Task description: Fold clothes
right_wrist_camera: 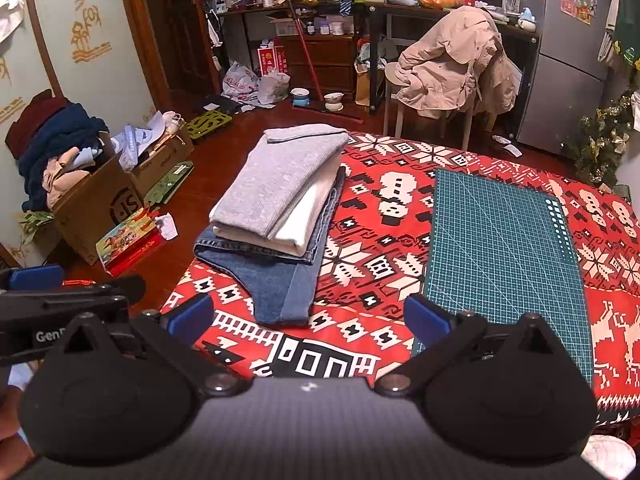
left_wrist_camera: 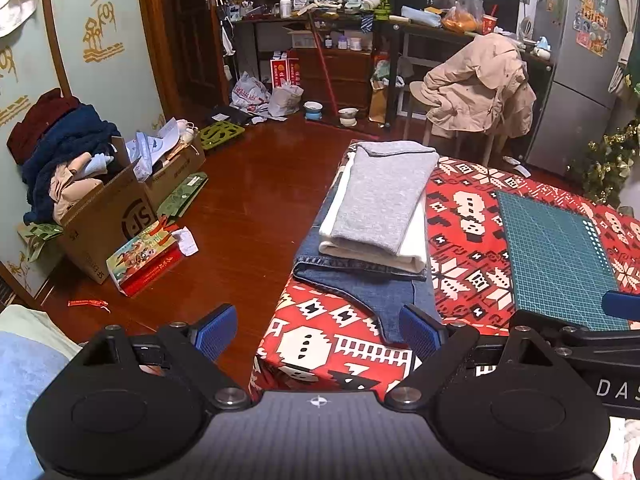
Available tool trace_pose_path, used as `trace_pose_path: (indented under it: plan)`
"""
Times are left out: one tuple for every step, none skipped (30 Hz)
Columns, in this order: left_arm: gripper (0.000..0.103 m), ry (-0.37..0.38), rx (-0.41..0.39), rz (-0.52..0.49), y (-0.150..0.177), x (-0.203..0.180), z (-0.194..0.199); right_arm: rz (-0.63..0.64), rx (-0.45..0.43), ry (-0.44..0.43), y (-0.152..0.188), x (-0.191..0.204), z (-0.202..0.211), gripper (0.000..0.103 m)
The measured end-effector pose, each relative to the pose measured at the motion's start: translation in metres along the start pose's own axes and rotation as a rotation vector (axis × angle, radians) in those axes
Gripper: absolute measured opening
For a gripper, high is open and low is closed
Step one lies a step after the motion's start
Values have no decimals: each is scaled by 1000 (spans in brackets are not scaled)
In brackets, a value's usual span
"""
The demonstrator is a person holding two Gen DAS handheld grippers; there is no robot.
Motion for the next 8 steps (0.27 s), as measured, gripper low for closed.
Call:
trace_pose_path:
  plan:
    - [88,-1,0,0,0,0,0,3,-1,1,0,0,0,102]
    - [88,-2,0,0,0,0,0,5,0,2,0,0,0,102]
    - [88,-1,-1,1,0,1,1,7,2,1,0,1,0,102]
    - [88,0,-1,2,0,1,1,6,3,1,1,1,0,102]
    - [88,-1,-3,1,-1,1,1,3,5,-1,1,0,0,102]
    - [88,-1,-6,0,-1,1,2,1,6,-2,1,0,0,102]
    - [88,-2,-7,-1,-2,1,2,0,7,-2,1,0,0,102]
    - [88,-4,-7,-3,-2,1,2,1,8,-3,1,0,-1,102]
Point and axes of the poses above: each gripper's, at about its wrist camera, not at the fingertips, and z roughly against the way its jaws point, x to its left, y to its underside, the point moved 10 cm from there along -z, roughly the way its jaws point, and after that the axes turned 7 degrees about -y, right-handed, at the moved point
